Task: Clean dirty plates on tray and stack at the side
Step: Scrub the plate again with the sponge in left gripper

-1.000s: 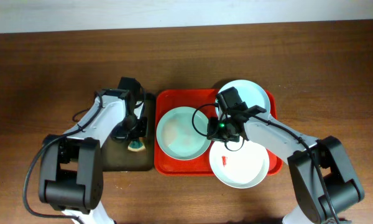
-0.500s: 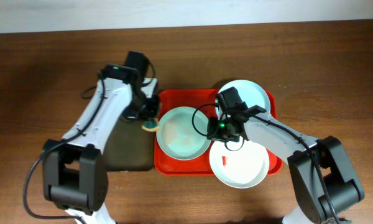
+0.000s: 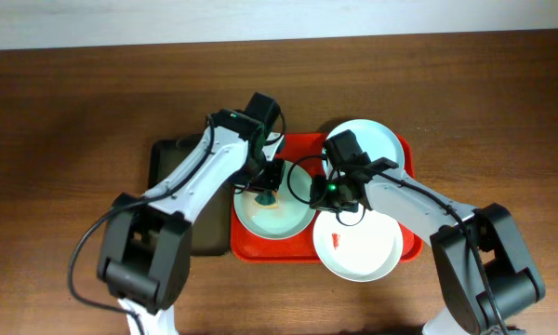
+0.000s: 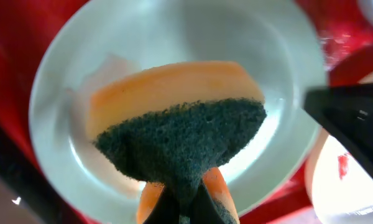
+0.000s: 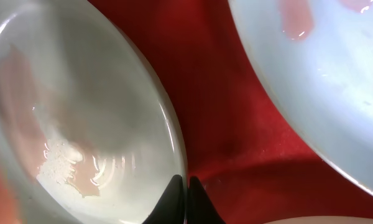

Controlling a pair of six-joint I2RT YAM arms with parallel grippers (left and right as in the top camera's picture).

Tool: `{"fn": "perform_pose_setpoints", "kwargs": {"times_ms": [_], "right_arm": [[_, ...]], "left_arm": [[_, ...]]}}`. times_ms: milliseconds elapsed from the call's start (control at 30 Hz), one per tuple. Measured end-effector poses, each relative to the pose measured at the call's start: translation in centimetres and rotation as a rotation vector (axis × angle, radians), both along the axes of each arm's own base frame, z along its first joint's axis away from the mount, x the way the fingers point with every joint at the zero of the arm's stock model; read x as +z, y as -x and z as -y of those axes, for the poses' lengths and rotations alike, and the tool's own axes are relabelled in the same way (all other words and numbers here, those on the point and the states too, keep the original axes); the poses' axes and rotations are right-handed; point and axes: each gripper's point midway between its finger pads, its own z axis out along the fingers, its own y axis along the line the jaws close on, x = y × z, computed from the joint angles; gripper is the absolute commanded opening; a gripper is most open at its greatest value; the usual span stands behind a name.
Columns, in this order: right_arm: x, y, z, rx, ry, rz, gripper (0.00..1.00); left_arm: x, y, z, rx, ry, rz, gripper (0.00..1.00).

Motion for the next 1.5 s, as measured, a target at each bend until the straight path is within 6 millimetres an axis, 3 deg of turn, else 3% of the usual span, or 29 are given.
{"fn": "perform_pose_setpoints", "kwargs": {"times_ms": [133,333,467,733,1000,1333,1500], "right_arm": [[0.0,0.0,0.0,0.000,0.000,0.000,0.04],[0.0,0.0,0.0,0.000,0.000,0.000,0.04],[0.0,0.0,0.0,0.001,0.000,0.001,0.04],[0.0,0.0,0.0,0.000,0.000,0.000,0.04],[0.0,0.0,0.0,0.000,0.000,0.000,0.04],[0.0,0.0,0.0,0.000,0.000,0.000,0.04],[0.0,0.0,0.0,0.001,0.001,0.001,0.04]], "left_arm": [[-2.0,-0.5,-0.5,0.004,-0.049,-0.009,0.00],[-2.8,-0.6,-0.9,0.005,-0.079,-0.012,0.00],[-4.6,-0.3,-1.1,0.003,-0.103,-0.048,0.00],[-4.1,-0.5,-1.7,0.024,-0.093,-0.063,0.00],[-0.3,-2.2,-2.7,0.059,-0.068,0.049,0.00],[-4.7,-1.5,-3.0,0.064,-0.051,0.085,0.00],[-4.9,-1.3,-3.0,0.085,-0.018,0.128,0.00]]}}
